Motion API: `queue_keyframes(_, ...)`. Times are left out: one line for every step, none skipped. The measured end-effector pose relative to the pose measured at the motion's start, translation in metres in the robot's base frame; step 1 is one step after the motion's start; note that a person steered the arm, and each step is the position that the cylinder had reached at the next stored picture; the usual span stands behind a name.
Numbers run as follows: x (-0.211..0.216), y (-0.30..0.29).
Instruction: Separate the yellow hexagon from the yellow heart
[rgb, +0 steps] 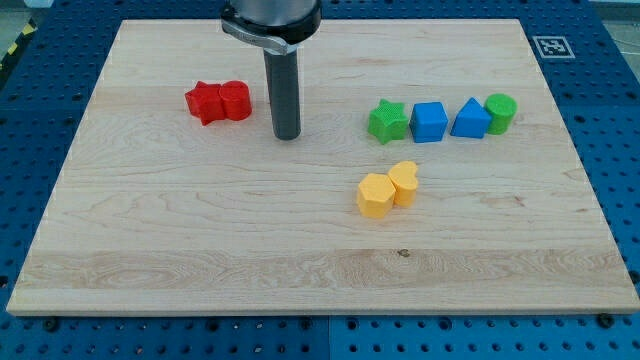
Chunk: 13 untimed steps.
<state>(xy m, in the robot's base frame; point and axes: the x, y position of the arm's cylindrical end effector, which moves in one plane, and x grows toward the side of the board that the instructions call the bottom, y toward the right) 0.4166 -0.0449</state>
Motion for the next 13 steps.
queue_keyframes(0.019, 0.000)
queue_keyframes(0.027, 0.000)
queue_keyframes(0.027, 0.000)
queue_keyframes(0.031, 0.000)
queue_keyframes(0.040, 0.000)
queue_keyframes(0.058, 0.002)
queue_keyframes(0.083, 0.011)
queue_keyframes(0.107, 0.045)
queue_keyframes(0.134, 0.091)
queue_keyframes(0.158, 0.129)
queue_keyframes(0.139, 0.147)
queue_keyframes(0.124, 0.143)
queue_keyframes(0.115, 0.102)
